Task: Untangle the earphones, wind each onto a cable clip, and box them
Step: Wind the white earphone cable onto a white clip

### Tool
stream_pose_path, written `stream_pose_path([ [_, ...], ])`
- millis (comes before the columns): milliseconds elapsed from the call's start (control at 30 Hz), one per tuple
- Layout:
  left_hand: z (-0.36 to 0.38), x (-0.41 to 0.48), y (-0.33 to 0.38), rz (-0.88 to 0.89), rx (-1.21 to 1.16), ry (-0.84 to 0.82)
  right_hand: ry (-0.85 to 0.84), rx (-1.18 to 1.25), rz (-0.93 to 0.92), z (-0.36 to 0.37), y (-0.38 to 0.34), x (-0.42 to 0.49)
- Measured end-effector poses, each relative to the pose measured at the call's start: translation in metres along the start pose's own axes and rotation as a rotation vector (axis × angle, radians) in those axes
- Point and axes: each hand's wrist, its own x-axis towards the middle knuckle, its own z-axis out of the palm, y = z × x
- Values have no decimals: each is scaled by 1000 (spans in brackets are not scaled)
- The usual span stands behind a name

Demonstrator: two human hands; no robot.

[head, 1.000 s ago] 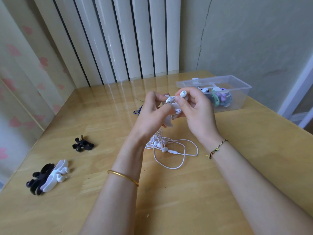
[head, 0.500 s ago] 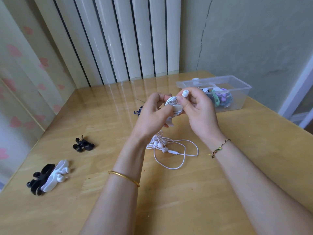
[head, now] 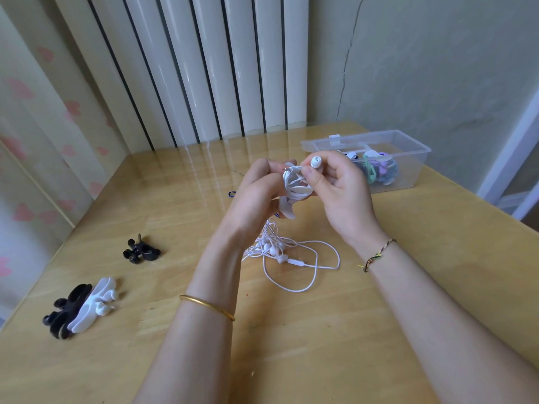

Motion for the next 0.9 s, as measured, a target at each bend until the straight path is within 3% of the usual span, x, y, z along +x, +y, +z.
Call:
stream_pose_path([
  [233, -3, -5, 5, 44, 118, -56, -24, -25, 29, 2, -2, -1],
  [433, -8, -6, 4, 189, 214, -63, -31, -11, 48, -1, -1, -1],
  [633, -2, -3, 1, 277, 297, 61, -40, 2, 51, 0, -1, -2],
  [900, 4, -1, -3, 229, 293, 140, -78, -28, 86, 1, -2, -1],
])
